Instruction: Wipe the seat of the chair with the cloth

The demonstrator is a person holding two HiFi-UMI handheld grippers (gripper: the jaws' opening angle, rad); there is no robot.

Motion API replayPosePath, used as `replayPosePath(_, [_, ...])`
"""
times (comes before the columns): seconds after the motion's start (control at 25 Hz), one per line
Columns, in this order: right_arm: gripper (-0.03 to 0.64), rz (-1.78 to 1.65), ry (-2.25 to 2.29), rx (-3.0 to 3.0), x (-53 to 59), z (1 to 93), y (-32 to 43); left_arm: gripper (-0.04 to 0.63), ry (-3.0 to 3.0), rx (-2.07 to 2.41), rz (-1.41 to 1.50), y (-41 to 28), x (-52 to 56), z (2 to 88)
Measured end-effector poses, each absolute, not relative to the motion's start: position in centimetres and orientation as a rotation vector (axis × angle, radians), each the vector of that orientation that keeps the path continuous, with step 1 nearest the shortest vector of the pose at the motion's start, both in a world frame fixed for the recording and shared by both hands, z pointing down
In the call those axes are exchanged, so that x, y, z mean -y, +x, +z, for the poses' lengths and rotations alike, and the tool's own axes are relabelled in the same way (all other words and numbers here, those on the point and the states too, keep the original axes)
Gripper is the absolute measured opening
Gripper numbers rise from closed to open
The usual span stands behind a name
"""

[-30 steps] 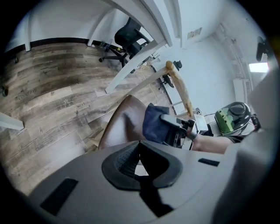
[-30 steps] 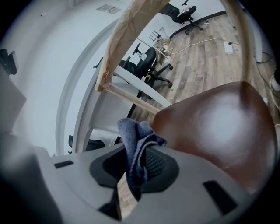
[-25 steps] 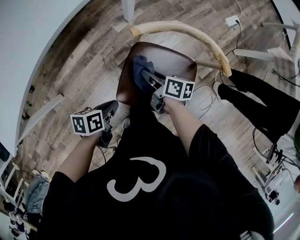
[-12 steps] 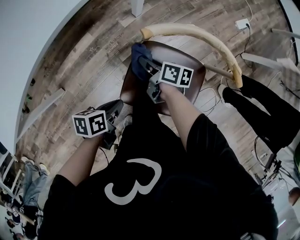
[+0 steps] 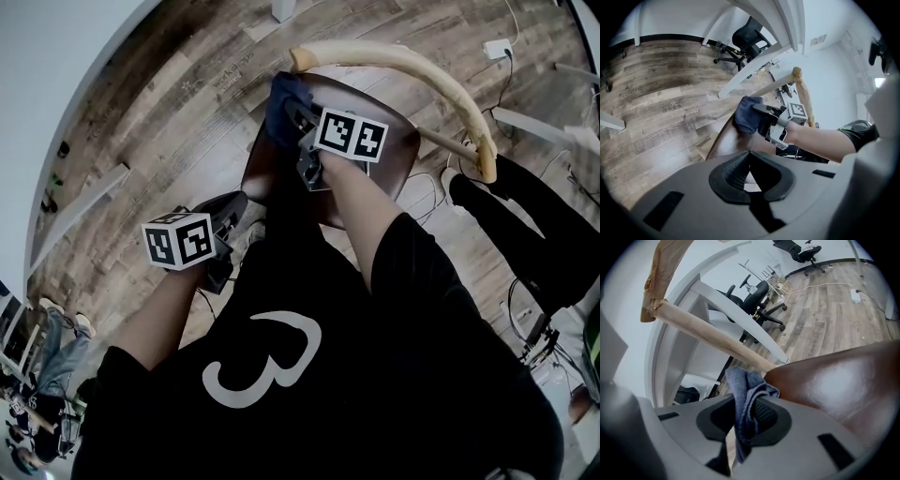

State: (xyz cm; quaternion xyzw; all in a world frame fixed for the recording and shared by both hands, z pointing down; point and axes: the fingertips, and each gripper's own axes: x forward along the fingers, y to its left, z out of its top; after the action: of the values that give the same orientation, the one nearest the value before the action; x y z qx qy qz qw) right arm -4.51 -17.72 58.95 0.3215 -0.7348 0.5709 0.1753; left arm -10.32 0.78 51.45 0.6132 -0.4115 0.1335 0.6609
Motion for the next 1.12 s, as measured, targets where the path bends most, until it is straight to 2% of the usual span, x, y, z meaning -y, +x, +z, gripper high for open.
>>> replayPosePath(0.48, [0.071, 1.422, 0.933, 2.02, 18.7, 60.7, -1.8, 0.012, 1.379, 0.906, 0.346, -9.3, 0.9, 52.4])
replayPosePath(1.12, [0.071, 1.283, 1.072, 1.939, 18.2, 61.7, 6.4, 0.012, 1.43, 0.861, 0.431, -9.2, 1.4, 52.9])
